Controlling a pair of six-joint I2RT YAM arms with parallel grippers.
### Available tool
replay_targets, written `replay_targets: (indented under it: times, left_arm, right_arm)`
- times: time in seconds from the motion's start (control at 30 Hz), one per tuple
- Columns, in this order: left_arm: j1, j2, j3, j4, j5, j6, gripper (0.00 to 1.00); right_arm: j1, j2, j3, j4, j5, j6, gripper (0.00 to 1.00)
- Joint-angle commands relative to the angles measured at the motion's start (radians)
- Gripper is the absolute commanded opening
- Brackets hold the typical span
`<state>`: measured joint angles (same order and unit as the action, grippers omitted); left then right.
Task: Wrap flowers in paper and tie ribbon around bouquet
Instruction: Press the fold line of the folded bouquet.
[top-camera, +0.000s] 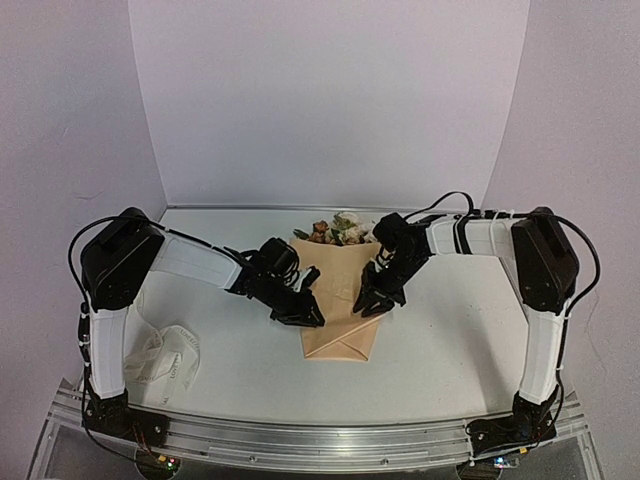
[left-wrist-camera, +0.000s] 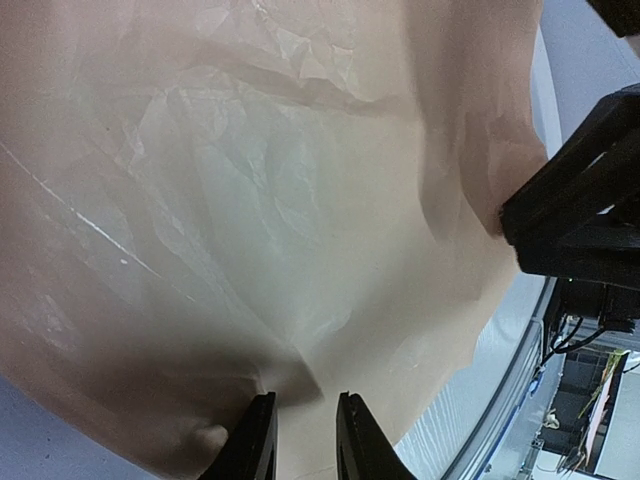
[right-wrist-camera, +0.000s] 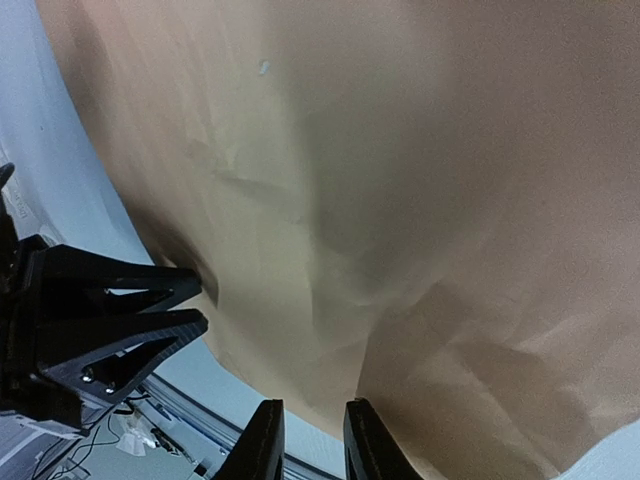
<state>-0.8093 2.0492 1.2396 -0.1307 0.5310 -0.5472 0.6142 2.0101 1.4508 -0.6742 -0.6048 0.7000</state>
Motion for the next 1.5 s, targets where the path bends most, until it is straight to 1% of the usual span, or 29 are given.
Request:
replay_targets:
  times: [0.0,0.17,0.27,0.4,0.73,0.9,1.0,1.2,1.37,1.47]
  left_arm:
    - [0.001,-0.067,-0.006,0.005,0.028,0.019,0.23]
    - [-0.001,-0.112,-0.053,0.012,0.096,0.043,0.23]
    - [-0.004,-0.112,-0.083,0.007,0.157,0.059,0.22]
    - [-0.021,-0.109,-0.104,-0.015,0.197,0.079,0.2]
    - [-0.028,-0.084,-0.167,-0.043,0.211,0.081,0.2]
    - [-0.028,-0.07,-0.167,-0.062,0.193,0.083,0.2]
    - [-0.025,-0.085,-0.136,-0.064,0.188,0.078,0.22]
    - [0.036,-0.099,-0.085,0.0,0.216,0.027,0.23]
    - [0.104,-0.046,-0.059,0.055,0.247,-0.001,0.23]
    - [0.125,-0.004,-0.036,0.069,0.265,-0.016,0.23]
  right_arm:
    - [0.011,0.027,-0.042,0.056,0.005,0.031,0.22]
    - [0.01,0.047,-0.062,0.062,0.025,0.017,0.22]
    - [0.01,0.053,-0.061,0.062,0.041,0.013,0.22]
    - [0.01,0.053,-0.056,0.061,0.057,0.008,0.22]
    - [0.01,0.068,-0.045,0.032,0.092,-0.02,0.22]
    - [0.011,0.072,-0.041,0.026,0.102,-0.028,0.22]
    - [0.012,0.066,-0.035,0.011,0.11,-0.04,0.22]
    - [0.022,0.044,-0.001,-0.041,0.124,-0.086,0.22]
    - [0.03,0.043,0.031,-0.077,0.13,-0.115,0.23]
    - [0.04,0.04,0.049,-0.104,0.141,-0.135,0.23]
